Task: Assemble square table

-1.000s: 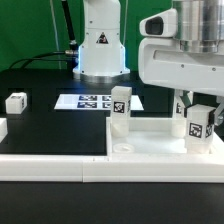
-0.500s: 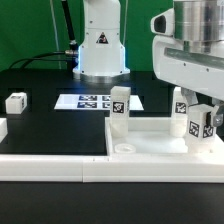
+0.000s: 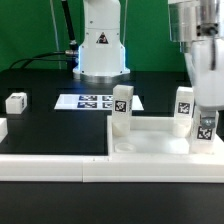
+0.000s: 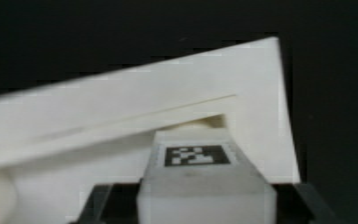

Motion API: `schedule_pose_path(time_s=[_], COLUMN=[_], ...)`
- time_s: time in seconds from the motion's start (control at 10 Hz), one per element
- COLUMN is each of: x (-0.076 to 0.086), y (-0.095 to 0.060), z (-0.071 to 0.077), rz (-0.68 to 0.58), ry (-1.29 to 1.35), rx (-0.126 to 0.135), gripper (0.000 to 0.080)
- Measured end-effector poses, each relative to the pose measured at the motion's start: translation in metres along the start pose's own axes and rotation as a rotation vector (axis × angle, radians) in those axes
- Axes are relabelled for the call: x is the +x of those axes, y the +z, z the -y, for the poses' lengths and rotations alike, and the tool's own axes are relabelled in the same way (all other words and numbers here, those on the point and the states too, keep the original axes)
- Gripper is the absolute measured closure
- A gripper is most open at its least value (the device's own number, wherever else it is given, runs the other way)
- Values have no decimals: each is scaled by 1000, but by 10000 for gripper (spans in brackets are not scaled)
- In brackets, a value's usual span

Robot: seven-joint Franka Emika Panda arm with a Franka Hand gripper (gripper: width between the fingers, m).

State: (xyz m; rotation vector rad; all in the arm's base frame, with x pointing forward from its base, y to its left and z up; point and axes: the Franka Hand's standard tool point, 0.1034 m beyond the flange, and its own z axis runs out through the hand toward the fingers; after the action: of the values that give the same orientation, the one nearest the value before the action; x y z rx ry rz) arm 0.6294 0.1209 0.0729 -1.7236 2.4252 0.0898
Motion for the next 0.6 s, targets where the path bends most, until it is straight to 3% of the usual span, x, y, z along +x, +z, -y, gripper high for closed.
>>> schedule_pose_path(time_s=[0.5,0.6], x=[4,3], y=[-1,0], z=[1,0], rz=[-15,-12], ry=[108,102], rx=[8,6], gripper=[502,426])
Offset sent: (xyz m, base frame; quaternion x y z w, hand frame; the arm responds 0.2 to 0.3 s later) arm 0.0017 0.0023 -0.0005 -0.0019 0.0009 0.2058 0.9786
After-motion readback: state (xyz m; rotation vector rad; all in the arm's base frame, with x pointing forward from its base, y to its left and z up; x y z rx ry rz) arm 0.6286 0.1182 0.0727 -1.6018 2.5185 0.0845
